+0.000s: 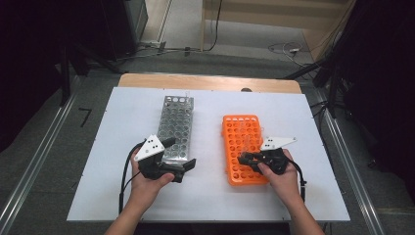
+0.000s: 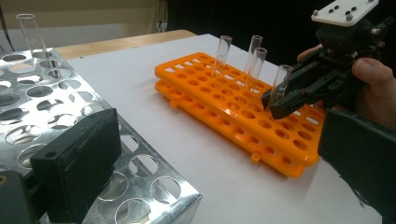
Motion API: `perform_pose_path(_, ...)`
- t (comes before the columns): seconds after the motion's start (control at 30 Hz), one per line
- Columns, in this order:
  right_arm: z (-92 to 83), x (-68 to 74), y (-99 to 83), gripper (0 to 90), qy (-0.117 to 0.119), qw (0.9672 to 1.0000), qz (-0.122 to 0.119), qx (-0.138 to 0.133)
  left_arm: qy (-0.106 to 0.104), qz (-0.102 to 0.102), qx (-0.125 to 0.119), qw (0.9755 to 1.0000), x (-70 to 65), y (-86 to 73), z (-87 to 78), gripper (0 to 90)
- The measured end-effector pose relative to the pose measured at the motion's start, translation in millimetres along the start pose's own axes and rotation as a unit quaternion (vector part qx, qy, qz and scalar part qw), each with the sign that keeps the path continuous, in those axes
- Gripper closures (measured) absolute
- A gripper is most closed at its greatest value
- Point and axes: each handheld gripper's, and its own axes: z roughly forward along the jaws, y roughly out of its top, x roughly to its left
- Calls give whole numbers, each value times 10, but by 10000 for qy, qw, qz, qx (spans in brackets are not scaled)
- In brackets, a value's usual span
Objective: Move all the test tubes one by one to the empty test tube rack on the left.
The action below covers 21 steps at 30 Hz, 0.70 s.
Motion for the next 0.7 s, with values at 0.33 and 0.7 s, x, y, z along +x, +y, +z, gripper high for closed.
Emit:
perform_pose_path(0.33,-56,-1,12,734,-52,9997,35,-223,2,8,-20,10000,-1,11,-12,0)
perform_pose_path(0.7,-267,25,121,734,9,9974,194,-694,-44,27,-50,10000,-30,33,-21,0)
